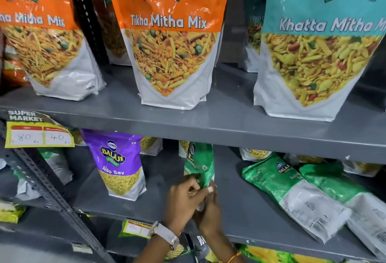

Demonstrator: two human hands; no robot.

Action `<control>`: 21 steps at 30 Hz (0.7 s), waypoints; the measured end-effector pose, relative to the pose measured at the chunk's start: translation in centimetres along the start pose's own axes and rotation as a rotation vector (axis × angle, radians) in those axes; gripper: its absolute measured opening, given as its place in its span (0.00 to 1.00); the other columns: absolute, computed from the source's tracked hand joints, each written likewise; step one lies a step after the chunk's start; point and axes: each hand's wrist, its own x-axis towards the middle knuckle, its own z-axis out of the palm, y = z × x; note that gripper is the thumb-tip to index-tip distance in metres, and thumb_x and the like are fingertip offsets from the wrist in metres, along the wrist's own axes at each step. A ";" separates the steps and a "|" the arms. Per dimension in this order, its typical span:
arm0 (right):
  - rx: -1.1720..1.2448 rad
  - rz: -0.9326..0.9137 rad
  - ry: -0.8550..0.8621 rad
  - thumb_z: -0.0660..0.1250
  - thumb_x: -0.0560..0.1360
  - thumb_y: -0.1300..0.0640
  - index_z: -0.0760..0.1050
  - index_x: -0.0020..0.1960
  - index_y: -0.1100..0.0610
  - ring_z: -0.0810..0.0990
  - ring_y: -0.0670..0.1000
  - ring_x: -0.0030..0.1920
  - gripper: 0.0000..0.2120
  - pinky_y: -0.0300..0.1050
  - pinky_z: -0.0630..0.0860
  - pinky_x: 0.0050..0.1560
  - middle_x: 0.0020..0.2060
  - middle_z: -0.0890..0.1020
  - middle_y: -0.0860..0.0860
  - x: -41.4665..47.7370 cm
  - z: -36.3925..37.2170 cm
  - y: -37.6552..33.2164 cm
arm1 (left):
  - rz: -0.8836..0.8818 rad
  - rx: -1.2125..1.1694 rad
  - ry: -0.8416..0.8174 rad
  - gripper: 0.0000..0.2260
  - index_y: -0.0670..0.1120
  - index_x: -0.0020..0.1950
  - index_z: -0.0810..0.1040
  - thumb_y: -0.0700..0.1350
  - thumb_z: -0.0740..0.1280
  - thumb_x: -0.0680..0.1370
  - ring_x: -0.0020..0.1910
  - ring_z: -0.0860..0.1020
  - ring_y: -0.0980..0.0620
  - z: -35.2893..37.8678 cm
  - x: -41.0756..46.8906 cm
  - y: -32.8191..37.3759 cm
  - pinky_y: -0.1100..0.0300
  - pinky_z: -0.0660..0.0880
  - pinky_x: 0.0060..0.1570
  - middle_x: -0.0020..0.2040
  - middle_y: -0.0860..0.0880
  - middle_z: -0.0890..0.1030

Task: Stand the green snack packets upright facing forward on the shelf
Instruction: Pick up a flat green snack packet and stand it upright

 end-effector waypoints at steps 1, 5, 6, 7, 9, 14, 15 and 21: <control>-0.022 -0.033 0.006 0.66 0.70 0.51 0.55 0.71 0.61 0.68 0.61 0.67 0.35 0.50 0.70 0.63 0.69 0.65 0.61 0.2 -0.2 0.1 | 0.019 0.018 -0.045 0.18 0.52 0.28 0.70 0.65 0.68 0.61 0.22 0.68 0.57 -0.7 0.4 0.1 0.60 0.68 0.29 0.21 0.55 0.74; -0.075 -0.083 0.012 0.50 0.60 0.23 0.50 0.73 0.57 0.64 0.57 0.70 0.52 0.50 0.68 0.67 0.72 0.62 0.58 0.5 -0.6 0.1 | 0.023 -0.152 -0.161 0.19 0.47 0.36 0.78 0.63 0.70 0.62 0.31 0.75 0.59 -3.5 1.5 -0.6 0.58 0.73 0.36 0.31 0.49 0.81; -0.069 -0.078 0.014 0.48 0.59 0.21 0.52 0.73 0.57 0.66 0.57 0.69 0.54 0.49 0.68 0.66 0.72 0.63 0.58 0.5 -0.6 0.2 | 0.008 -0.174 -0.143 0.20 0.47 0.37 0.78 0.64 0.69 0.63 0.33 0.75 0.58 -4.2 1.9 -1.2 0.57 0.73 0.38 0.32 0.49 0.81; -0.066 -0.072 0.011 0.45 0.57 0.20 0.52 0.72 0.57 0.68 0.58 0.68 0.56 0.48 0.69 0.64 0.71 0.65 0.57 0.7 -0.7 0.5 | -0.016 -0.192 -0.100 0.21 0.47 0.38 0.79 0.65 0.68 0.64 0.35 0.75 0.57 -4.9 2.3 -2.1 0.56 0.73 0.39 0.33 0.51 0.80; -0.087 -0.059 -0.003 0.40 0.54 0.18 0.52 0.72 0.56 0.72 0.58 0.64 0.59 0.46 0.72 0.58 0.69 0.68 0.57 0.8 -1.0 0.7 | -0.097 -0.222 0.006 0.26 0.46 0.40 0.79 0.70 0.66 0.64 0.38 0.79 0.50 -6.0 3.2 -3.3 0.51 0.76 0.43 0.37 0.50 0.82; -0.044 -0.058 -0.064 0.43 0.54 0.18 0.56 0.72 0.55 0.74 0.55 0.63 0.57 0.37 0.69 0.54 0.68 0.71 0.55 1.3 -1.9 1.1 | -0.246 -0.190 -0.358 0.29 0.49 0.66 0.66 0.57 0.71 0.69 0.68 0.68 0.50 -5.9 4.8 -4.9 0.63 0.66 0.63 0.64 0.50 0.70; -0.031 -0.067 -0.071 0.45 0.55 0.18 0.57 0.71 0.55 0.74 0.54 0.63 0.56 0.36 0.68 0.54 0.67 0.71 0.55 1.5 -2.0 1.4 | -0.287 -0.194 -0.426 0.43 0.48 0.70 0.61 0.64 0.72 0.62 0.70 0.63 0.53 -5.5 5.0 -5.3 0.61 0.62 0.66 0.68 0.52 0.65; 0.007 -0.031 -0.103 0.51 0.55 0.19 0.64 0.69 0.55 0.76 0.50 0.57 0.54 0.41 0.71 0.55 0.63 0.76 0.57 2.8 -2.4 2.6 | -0.293 -0.368 -0.587 0.50 0.47 0.67 0.64 0.66 0.76 0.52 0.59 0.73 0.62 -3.5 6.2 -6.1 0.71 0.73 0.55 0.62 0.53 0.74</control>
